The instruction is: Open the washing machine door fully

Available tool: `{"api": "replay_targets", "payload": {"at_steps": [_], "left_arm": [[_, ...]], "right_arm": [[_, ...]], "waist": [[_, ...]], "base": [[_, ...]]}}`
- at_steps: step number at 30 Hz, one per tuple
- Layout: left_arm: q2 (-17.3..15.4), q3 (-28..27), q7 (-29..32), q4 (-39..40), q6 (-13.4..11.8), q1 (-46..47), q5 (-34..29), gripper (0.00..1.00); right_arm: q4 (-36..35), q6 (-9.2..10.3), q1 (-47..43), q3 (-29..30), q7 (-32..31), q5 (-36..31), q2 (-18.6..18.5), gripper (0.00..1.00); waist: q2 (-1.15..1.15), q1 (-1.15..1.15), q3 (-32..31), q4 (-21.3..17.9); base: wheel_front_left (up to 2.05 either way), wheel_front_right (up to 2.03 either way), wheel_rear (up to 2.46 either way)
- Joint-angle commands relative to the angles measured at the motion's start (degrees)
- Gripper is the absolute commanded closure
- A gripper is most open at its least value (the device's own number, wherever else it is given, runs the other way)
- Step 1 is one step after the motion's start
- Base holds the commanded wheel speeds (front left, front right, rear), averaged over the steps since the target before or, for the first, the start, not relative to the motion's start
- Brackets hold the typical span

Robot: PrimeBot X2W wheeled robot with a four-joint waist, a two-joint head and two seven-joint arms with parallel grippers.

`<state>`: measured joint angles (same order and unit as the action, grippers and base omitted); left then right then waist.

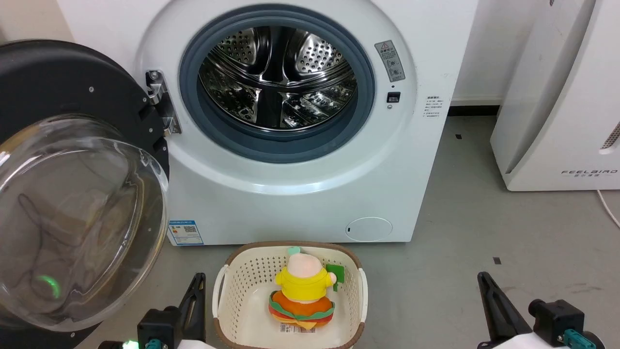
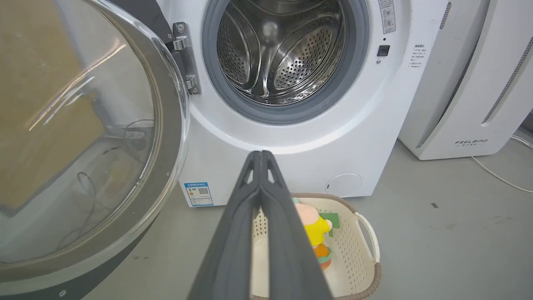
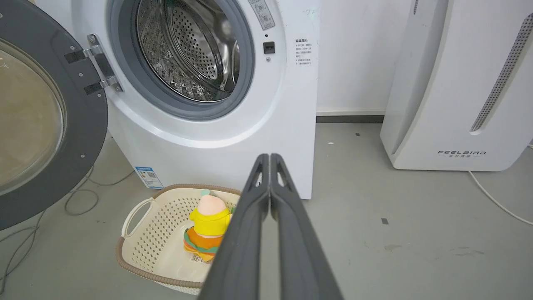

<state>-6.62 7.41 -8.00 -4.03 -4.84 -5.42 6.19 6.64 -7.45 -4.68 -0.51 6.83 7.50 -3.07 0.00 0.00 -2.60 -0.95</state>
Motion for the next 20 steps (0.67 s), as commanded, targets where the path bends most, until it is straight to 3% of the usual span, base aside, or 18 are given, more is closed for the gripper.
{"api": "replay_targets", "payload": {"at_steps": [1, 20], "left_arm": [[0.2, -0.6, 0.7, 0.5, 0.4, 1.5, -0.6, 1.0], [1.1, -2.3, 2.5, 1.4, 1.5, 2.5, -2.0, 1.0]], "right_arm": [[-0.8, -0.01, 1.0, 0.1, -0.4, -0.8, 0.1, 1.0], [-2.2, -0.02, 2.0, 0.2, -2.0, -2.5, 0.1, 1.0]], "waist": [[0.0, 0.0, 0.1, 0.0], [0.0, 0.0, 0.7, 0.3]], "base": [[0.0, 0.0, 0.0], [0.0, 0.0, 0.0]]}}
